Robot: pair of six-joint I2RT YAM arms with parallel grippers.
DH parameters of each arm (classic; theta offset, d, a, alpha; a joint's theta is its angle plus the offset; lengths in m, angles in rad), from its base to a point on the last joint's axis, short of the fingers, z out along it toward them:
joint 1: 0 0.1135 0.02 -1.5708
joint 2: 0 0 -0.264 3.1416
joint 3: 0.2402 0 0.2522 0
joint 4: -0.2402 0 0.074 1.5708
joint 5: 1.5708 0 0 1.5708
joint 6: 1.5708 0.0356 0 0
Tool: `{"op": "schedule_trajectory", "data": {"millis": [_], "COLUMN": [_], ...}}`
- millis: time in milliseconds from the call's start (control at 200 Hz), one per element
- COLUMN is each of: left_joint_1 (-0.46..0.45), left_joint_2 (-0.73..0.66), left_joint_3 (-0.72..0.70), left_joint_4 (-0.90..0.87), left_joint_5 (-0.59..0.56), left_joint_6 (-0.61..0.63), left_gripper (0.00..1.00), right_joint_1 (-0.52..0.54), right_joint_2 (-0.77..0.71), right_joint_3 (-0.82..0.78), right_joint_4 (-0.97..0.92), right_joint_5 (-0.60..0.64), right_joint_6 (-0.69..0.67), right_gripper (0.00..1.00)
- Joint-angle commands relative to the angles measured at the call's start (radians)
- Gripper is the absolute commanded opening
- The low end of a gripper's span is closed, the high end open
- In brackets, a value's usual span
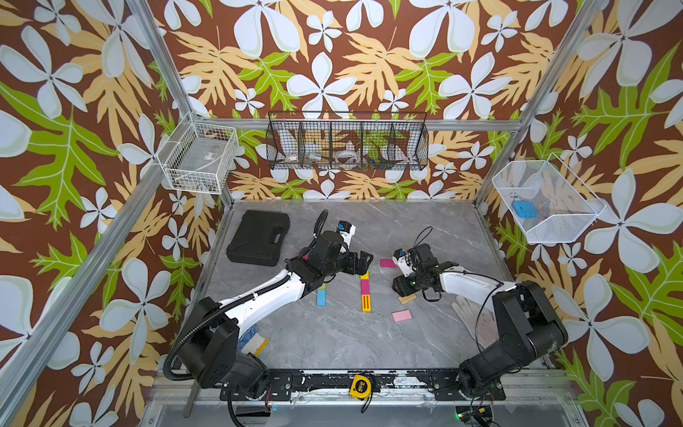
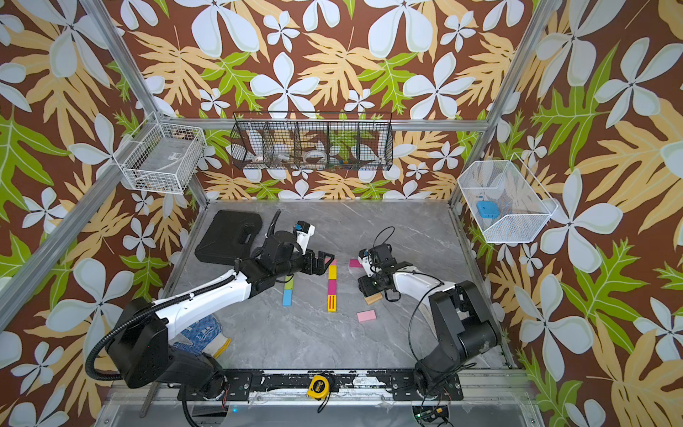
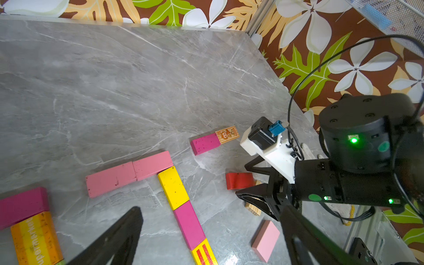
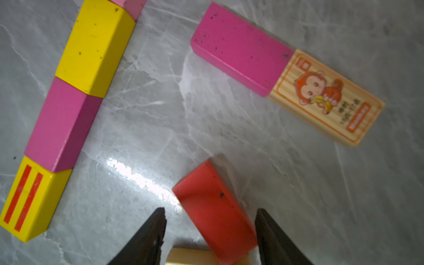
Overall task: Assemble the number 7 with building blocks
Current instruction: Assemble the building block at the center of the board.
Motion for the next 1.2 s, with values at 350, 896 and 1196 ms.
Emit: {"op": "schedule_trajectory", "data": {"millis": [350,896,1196], "left_joint_1": [0.004,0.007,0.008], "left_joint_2": [-0.006,-0.002,-0.007], "left_joint_3": [-0.003,0.014,0.011], "left_joint_4": [0.027,0.02,0.033], "left_joint_5": [-0.021,-0.021,-0.01], "left_joint_6": [0.007,0.019,0.022], "left_gripper": [0.96,0.96,0.96], "right_joint_1": [0.047,-0.047,-0.101], "right_joint_2": [0.05,0.024,0.0], "right_joint_3": [0.03,-0.012,-0.07], "right_joint_4": [-0.058,-0.053,0.042], "right_joint_5": [0.07,0.065,0.019], "right_joint_6": [-0.032,0.182,0.284], "right_gripper": [0.55,0.32,0.33]}}
